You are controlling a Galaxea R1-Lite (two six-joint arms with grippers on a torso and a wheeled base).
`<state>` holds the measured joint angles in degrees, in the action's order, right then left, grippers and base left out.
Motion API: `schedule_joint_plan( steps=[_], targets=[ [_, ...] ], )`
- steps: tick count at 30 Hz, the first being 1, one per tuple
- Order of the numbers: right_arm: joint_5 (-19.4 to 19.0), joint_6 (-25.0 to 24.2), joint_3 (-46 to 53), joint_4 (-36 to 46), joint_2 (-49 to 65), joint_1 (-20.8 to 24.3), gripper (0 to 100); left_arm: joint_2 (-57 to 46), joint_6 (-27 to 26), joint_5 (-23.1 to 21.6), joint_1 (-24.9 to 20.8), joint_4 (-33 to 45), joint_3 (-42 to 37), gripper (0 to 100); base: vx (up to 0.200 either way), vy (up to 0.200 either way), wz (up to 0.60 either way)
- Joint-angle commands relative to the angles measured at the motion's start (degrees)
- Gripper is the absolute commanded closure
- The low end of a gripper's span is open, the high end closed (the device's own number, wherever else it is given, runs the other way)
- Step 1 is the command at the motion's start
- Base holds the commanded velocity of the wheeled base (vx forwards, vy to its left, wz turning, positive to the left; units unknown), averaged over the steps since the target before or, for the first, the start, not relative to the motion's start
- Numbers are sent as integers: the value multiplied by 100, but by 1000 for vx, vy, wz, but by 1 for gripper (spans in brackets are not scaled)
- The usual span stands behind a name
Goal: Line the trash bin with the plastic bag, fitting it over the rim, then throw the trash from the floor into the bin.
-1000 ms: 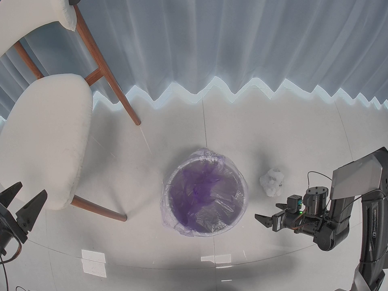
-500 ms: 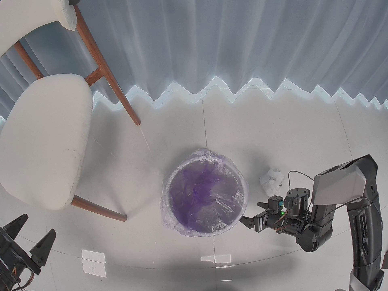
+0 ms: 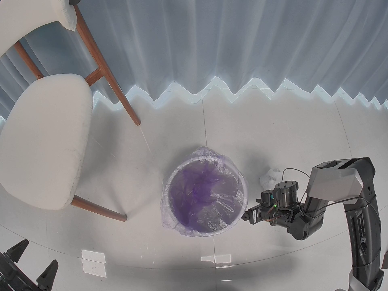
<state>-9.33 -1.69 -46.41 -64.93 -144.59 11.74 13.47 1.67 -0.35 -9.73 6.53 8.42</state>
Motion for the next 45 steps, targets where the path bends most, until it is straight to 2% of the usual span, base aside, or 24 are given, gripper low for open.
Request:
schedule_joint_plan(
  steps=[1,9,14,18,23,25,28,30,32,36,39,42,45],
  targets=[
    [247,-6,-668,543,1,-5,0,-565,-26,9,-3,138,-34,0,0,0,0],
    [660,-24,-1687,1817,-95,-5,0,-767,-35,123,6,278,-174,0,0,0,0],
    [704,-41,-1907,2335,-87,-5,0,-767,-88,141,6,234,-306,0,0,0,0],
    [968,-226,-2135,2916,-87,-5,0,-767,-413,132,6,138,-491,0,0,0,0],
    [1126,-393,-1968,3188,98,-75,0,-767,-413,106,6,15,-535,0,0,0,0],
    [1082,-375,-1397,3188,520,-216,0,-767,-422,106,6,6,-561,0,0,0,0],
    [669,-367,-835,3126,950,-260,0,-767,-413,97,6,-47,-614,0,0,0,0],
    [238,-270,-378,2977,1276,-269,0,-767,-378,88,6,-214,-675,0,0,0,0],
    [-148,29,132,2520,1548,-269,0,-767,-378,71,6,-311,-693,0,0,0,0],
    [-1273,1084,844,1114,1654,-348,0,-758,-369,62,6,-302,-693,0,0,0,0],
    [-1766,1804,914,402,1416,-532,0,-758,-360,62,6,-293,-693,0,0,0,0],
    [-2117,2270,950,147,1293,-708,0,-758,-360,53,6,-319,-702,0,0,0,0],
    [-2530,2525,985,121,1320,-787,0,-758,-369,18,6,-328,-719,0,0,0,0]
  ],
)
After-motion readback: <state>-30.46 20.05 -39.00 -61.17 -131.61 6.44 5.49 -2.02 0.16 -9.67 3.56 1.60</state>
